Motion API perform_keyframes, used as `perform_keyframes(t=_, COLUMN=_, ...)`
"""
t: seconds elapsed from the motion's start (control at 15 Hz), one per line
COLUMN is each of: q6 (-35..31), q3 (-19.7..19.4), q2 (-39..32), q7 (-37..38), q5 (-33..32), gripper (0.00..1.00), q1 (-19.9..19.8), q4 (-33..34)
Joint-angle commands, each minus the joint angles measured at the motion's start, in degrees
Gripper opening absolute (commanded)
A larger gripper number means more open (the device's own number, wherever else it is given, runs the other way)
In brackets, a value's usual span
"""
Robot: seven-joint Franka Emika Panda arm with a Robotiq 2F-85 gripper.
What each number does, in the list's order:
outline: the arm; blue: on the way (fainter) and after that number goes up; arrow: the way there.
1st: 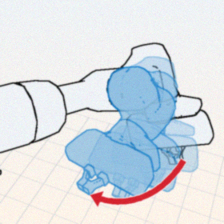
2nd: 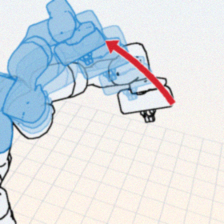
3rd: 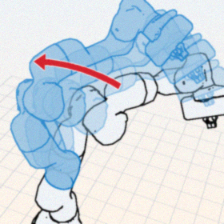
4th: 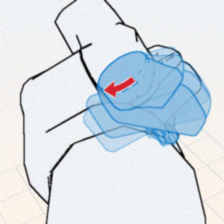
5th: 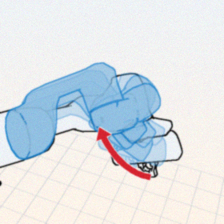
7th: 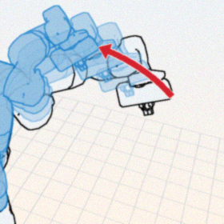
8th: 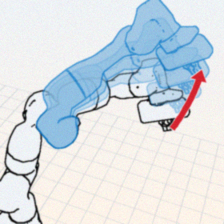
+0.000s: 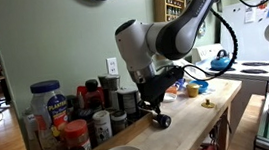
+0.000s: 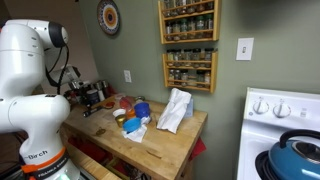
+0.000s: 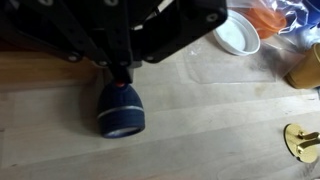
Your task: Turn on the torch
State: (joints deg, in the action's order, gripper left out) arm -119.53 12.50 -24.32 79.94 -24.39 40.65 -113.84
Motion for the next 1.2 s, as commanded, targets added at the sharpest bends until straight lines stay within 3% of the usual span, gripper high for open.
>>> perform_keyframes(t=0.0, q6=0.5, q3=-0.4, q2=-1.4, q7=0.7, q5=-1.0, gripper=0.00, q1=0.8, q4=0.4)
perform_keyframes(t=1.13, q6=-0.6, q3=-0.5, q2=-1.8, q7=1.2, q5=-0.7, gripper=0.00, q1=0.6, q4=0.0)
